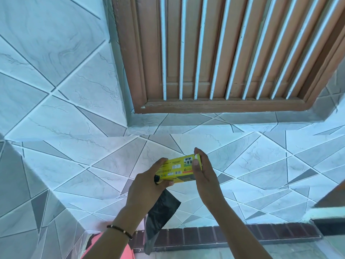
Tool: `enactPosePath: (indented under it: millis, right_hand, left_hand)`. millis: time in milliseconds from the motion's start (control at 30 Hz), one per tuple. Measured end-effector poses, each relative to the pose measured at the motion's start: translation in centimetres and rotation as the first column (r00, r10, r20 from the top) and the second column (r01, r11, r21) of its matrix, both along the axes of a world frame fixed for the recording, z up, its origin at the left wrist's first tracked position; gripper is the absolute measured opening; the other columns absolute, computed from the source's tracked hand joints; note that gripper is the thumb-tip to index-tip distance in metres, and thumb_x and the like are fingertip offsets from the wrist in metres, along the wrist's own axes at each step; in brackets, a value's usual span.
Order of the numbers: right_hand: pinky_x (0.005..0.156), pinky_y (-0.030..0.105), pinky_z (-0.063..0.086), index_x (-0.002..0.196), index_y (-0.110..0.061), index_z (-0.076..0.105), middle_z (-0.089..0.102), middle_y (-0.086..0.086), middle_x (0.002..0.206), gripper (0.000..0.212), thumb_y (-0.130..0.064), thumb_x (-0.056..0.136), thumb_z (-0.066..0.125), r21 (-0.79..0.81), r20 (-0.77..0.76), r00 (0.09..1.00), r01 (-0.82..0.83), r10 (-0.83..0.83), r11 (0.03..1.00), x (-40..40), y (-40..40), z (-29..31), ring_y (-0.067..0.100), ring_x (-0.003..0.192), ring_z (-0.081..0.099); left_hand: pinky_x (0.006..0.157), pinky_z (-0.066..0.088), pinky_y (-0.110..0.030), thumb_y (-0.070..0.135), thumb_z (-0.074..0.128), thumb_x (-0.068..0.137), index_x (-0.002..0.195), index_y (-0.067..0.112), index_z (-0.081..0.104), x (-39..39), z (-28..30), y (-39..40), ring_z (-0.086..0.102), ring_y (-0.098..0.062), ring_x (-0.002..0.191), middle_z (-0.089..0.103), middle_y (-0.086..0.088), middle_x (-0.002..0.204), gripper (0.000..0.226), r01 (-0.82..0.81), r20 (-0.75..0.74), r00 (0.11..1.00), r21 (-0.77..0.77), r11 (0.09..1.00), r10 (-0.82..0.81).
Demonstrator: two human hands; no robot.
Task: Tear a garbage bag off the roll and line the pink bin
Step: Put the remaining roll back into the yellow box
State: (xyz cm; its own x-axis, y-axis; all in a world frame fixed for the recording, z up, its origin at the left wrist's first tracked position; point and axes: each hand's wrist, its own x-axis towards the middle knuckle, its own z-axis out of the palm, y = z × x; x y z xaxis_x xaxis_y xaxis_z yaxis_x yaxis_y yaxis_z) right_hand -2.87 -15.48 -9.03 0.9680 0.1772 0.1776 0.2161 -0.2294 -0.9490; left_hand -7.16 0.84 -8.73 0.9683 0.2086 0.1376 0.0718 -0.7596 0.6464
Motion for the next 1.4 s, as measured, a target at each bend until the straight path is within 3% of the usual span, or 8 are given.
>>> enactPosePath:
  millis: [333,467,667,733,833,900,1167,1400]
  right_hand:
    - [0.096,0.020,0.039,0.148,-0.027,0.016,0.026,-0.013,0.143,0.070,-0.059,0.087,0.030,-0.168,0.069,0.990,-0.113,0.126,0.979,3.5,-1.4,0.8,0.003,0.124,0.038]
    - [0.089,0.010,0.046,0.137,-0.032,0.039,0.044,-0.002,0.140,0.053,-0.047,0.087,0.031,0.093,-0.020,0.996,-0.088,0.090,0.992,5.3,-2.0,1.2,0.012,0.120,0.052]
    - [0.094,0.038,0.052,0.118,-0.049,0.047,0.060,-0.015,0.117,0.036,-0.041,0.087,0.031,0.175,-0.004,1.000,-0.020,0.021,0.984,7.6,-2.5,1.9,0.013,0.106,0.064]
    - [0.094,0.034,0.052,0.123,-0.047,0.044,0.059,-0.014,0.120,0.037,-0.041,0.090,0.030,0.132,0.019,0.999,-0.028,0.025,0.991,8.1,-2.5,1.9,0.013,0.107,0.063]
    - [0.088,0.008,0.045,0.137,-0.037,0.039,0.051,-0.003,0.137,0.040,-0.035,0.098,0.030,0.062,0.034,0.999,-0.044,0.042,0.997,8.8,-2.6,1.7,0.014,0.115,0.058]
    - [0.083,0.000,0.041,0.141,-0.033,0.036,0.049,-0.001,0.140,0.042,-0.035,0.100,0.029,0.022,0.036,0.998,-0.045,0.044,0.999,9.2,-2.8,1.6,0.014,0.117,0.056]
    - [0.078,0.002,0.043,0.136,-0.030,0.044,0.056,-0.013,0.112,0.038,-0.023,0.102,0.030,0.107,0.028,1.000,0.002,-0.005,0.994,10.4,-3.0,2.1,0.001,0.096,0.060]
    - [0.073,0.000,0.039,0.138,-0.030,0.043,0.055,0.001,0.129,0.038,-0.026,0.102,0.030,0.045,0.035,0.999,-0.008,0.007,0.999,11.1,-3.0,2.1,0.015,0.107,0.058]
  left_hand:
    - [0.077,0.052,-0.028,0.044,0.068,0.079,0.133,0.048,0.038,3.7,1.0,-1.0,0.061,-0.016,0.080,0.069,0.007,0.095,0.063,-0.029,0.025,0.999,0.017,0.999,0.028]
    - [0.079,0.053,-0.029,0.044,0.069,0.079,0.130,0.050,0.039,5.1,1.3,-1.5,0.063,-0.018,0.085,0.065,0.010,0.090,0.059,-0.037,0.031,0.999,0.001,0.999,0.036]
    - [0.077,0.054,-0.030,0.042,0.069,0.079,0.128,0.052,0.040,6.8,1.6,-2.2,0.062,-0.018,0.083,0.064,0.011,0.089,0.058,-0.057,0.037,0.998,-0.027,0.998,0.058]
    - [0.079,0.055,-0.032,0.043,0.069,0.078,0.128,0.052,0.039,7.3,1.6,-2.3,0.063,-0.019,0.085,0.065,0.010,0.090,0.059,-0.067,0.035,0.997,-0.024,0.997,0.068]
    - [0.078,0.054,-0.030,0.044,0.069,0.079,0.130,0.051,0.038,7.9,1.7,-2.5,0.063,-0.019,0.086,0.064,0.010,0.091,0.061,-0.073,0.037,0.997,-0.011,0.997,0.073]
    - [0.076,0.052,-0.029,0.045,0.068,0.079,0.132,0.051,0.038,8.4,1.7,-2.5,0.062,-0.019,0.085,0.066,0.007,0.094,0.061,-0.078,0.042,0.996,0.000,0.997,0.078]
    - [0.073,0.049,-0.027,0.046,0.067,0.080,0.133,0.050,0.036,9.5,1.7,-3.0,0.060,-0.017,0.084,0.068,0.004,0.099,0.061,-0.085,0.037,0.996,0.029,0.996,0.084]
    - [0.072,0.047,-0.025,0.046,0.066,0.080,0.133,0.049,0.037,10.0,1.9,-3.1,0.053,-0.013,0.078,0.066,0.006,0.096,0.061,-0.086,0.058,0.995,0.043,0.995,0.083]
